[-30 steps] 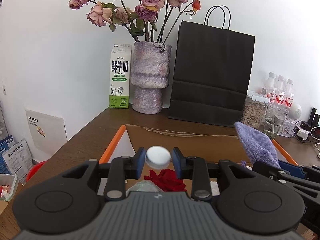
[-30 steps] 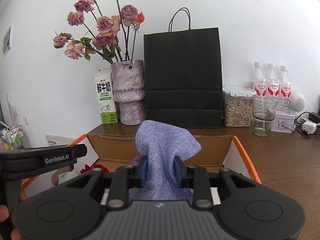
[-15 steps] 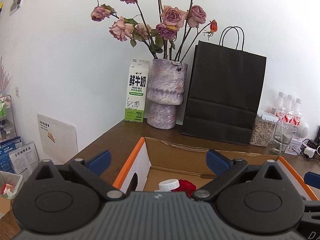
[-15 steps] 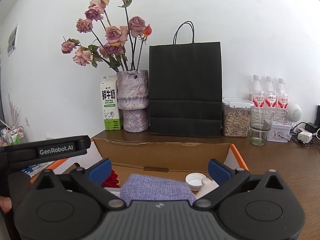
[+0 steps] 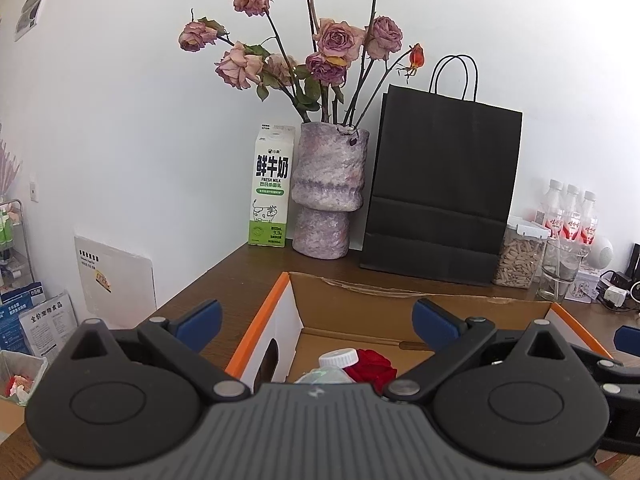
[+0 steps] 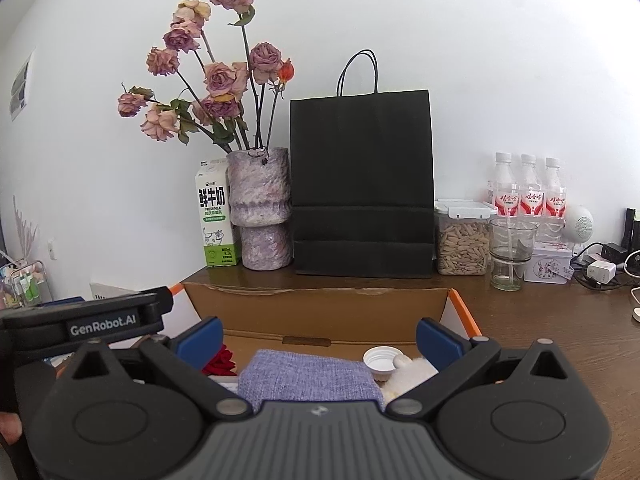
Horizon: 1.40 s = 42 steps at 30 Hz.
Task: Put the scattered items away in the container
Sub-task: 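Withdraw both tools from the box toward the remaining items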
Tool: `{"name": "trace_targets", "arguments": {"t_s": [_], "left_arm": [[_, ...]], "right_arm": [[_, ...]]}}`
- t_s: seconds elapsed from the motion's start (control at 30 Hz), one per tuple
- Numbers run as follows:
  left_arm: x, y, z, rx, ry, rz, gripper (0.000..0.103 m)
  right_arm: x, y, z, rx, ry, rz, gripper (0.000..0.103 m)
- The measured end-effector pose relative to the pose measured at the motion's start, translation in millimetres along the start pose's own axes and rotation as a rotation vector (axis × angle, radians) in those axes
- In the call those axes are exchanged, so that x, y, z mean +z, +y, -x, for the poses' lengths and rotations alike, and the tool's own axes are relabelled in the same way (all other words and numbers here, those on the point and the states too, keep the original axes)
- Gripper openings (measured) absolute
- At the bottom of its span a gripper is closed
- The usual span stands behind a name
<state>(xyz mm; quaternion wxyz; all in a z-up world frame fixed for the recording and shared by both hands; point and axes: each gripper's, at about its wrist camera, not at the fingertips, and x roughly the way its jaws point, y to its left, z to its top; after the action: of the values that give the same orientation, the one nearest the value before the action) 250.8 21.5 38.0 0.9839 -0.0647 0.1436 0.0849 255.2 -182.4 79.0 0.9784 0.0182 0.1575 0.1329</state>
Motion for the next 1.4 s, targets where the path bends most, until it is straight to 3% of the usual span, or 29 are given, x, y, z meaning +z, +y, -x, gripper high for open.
{"name": "trace_targets", "arguments": {"t_s": [0.23,0.77,1.4], "left_arm": [[-5.1,1.4,10.2,-0.019,-0.011,-0.014,0.103],[-24.0,6.9,51.7,-0.051,-0.132,-0.079,0.103],[-56.9,23.3,90.0,0.011,-0.121,-0.108,0.103]], "right_arm": [[-1.9,1.8,12.2,-0.004,-0.022,0.014,0.103],[-26.8,-2.3,41.1,-0.015,-0.055,0.061,0.103],[-65.4,-4.6,77.5,-0.072,-0.037,0.109,0.103]]}}
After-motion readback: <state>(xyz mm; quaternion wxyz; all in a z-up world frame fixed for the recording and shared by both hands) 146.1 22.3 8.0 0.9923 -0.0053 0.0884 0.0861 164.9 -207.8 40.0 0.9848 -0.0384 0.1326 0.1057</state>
